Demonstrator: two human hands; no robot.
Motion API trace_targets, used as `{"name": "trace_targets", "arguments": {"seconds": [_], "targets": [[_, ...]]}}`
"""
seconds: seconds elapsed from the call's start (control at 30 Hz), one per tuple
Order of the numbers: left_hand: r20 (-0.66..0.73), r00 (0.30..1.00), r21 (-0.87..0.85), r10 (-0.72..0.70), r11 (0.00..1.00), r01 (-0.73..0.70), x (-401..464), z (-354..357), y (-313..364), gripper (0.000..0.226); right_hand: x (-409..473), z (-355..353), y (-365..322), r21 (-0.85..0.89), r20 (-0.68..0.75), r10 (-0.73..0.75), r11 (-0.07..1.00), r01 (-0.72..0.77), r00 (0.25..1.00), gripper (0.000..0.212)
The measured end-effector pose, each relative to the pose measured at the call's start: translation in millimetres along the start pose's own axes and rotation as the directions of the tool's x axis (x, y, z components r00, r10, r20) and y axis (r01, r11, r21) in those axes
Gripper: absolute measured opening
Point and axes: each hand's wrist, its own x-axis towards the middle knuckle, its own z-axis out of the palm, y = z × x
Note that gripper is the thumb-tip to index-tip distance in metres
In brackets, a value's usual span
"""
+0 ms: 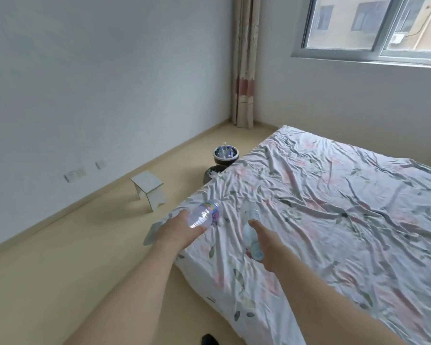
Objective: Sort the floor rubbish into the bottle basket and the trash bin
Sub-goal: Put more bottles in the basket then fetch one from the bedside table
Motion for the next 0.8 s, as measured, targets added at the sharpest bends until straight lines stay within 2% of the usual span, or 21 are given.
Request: {"name": "trace_targets", "arguments": {"seconds": [0.23, 0.37, 0.57, 0.8], "targets": [[-0.047, 0.999, 0.092, -0.028, 0.995, 0.032, 131.6, -84.4, -23.0, 0.074, 99.9, 113.3, -91.2, 0.041, 0.064, -0.030, 0.999, 0.027, 0.998, 0.047], [-0.057, 0.997, 0.068, -0.061, 0.996, 0.065, 196.0, -129.6, -49.6, 0.075, 138.6, 185.9, -131.4, 0.034, 0.110, -0.026, 0.999, 0.022, 0.994, 0.046], [-0.035, 0.990, 0.012, -0.139, 0.990, 0.140, 290.6, -179.0, -123.8, 0.067, 196.3, 298.4, -167.4, -0.013, 0.126, 0.014, 1.000, -0.012, 0.992, 0.041], [-0.057, 0.991, 0.000, -0.118, 0.993, 0.118, 416.0, -257.3, -248.7, 0.076, 265.4, 474.6, -193.8, -0.042, 0.106, 0.051, 0.998, -0.047, 0.993, 0.056]]}}
